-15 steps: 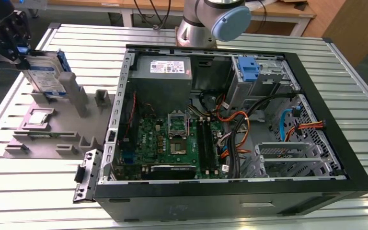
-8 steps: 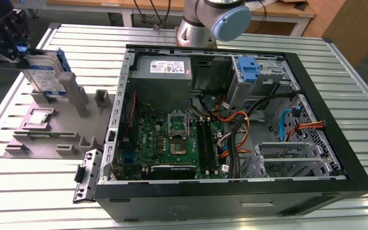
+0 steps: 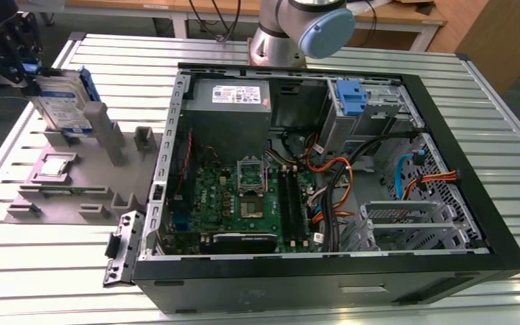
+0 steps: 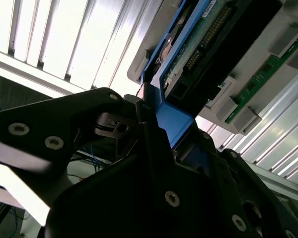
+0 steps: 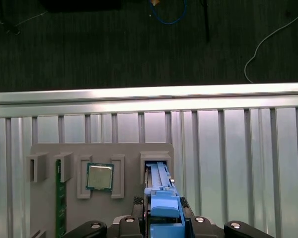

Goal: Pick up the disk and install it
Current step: 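Pick up the disk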

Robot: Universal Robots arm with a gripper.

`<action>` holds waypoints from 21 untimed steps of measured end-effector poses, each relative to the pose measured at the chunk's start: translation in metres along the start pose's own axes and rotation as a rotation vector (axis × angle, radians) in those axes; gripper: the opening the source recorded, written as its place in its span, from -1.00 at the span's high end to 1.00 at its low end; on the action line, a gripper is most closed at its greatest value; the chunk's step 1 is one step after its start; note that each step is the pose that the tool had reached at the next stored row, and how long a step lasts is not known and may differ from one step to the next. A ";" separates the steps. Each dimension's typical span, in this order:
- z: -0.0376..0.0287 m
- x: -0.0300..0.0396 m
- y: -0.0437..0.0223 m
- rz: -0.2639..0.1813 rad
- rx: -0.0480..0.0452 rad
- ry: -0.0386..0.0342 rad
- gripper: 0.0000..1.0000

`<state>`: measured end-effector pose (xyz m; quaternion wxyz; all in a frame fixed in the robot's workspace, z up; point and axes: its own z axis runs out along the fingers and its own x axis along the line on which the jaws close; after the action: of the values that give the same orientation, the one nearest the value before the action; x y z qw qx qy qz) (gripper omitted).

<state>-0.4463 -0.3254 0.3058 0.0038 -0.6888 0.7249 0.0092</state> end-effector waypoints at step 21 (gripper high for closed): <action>-0.0055 -0.0001 0.0000 0.000 0.0001 0.0000 0.26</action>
<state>-0.4463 -0.3254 0.3114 0.0038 -0.6888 0.7249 0.0092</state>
